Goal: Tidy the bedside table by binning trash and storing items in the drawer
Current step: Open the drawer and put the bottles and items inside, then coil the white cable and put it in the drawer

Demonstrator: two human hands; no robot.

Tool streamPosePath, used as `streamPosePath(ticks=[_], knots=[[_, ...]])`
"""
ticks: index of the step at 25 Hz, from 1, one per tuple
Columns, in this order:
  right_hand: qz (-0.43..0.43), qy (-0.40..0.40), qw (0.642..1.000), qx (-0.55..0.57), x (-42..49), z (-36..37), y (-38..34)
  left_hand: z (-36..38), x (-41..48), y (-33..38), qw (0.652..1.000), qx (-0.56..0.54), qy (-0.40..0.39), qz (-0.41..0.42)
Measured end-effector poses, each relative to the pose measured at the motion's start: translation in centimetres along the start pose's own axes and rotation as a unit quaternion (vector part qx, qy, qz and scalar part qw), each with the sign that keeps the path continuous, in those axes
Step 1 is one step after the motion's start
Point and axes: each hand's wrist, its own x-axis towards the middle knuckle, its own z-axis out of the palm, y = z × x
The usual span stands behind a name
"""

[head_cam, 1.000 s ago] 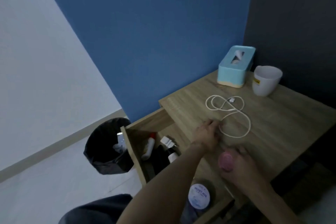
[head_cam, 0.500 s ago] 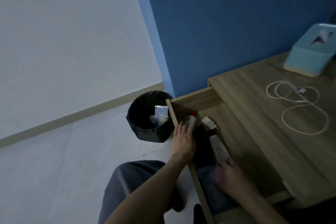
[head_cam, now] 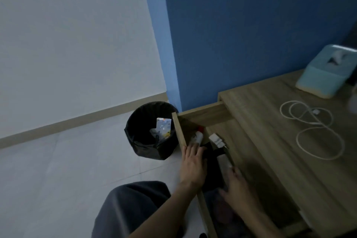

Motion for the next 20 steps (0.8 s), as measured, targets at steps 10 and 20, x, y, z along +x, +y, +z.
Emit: streamPosePath(ticks=[10, 20], knots=[[0.228, 0.142, 0.954, -0.134, 4.1, -12.8, 12.2, 1.9, 3.8, 15.0, 0.966, -0.144, -0.136, 0.163], [-0.001, 0.058, 0.943, 0.328, 3.0, -23.1, 6.6, -4.1, 6.1, 19.6, 0.935, -0.294, -0.117, 0.162]])
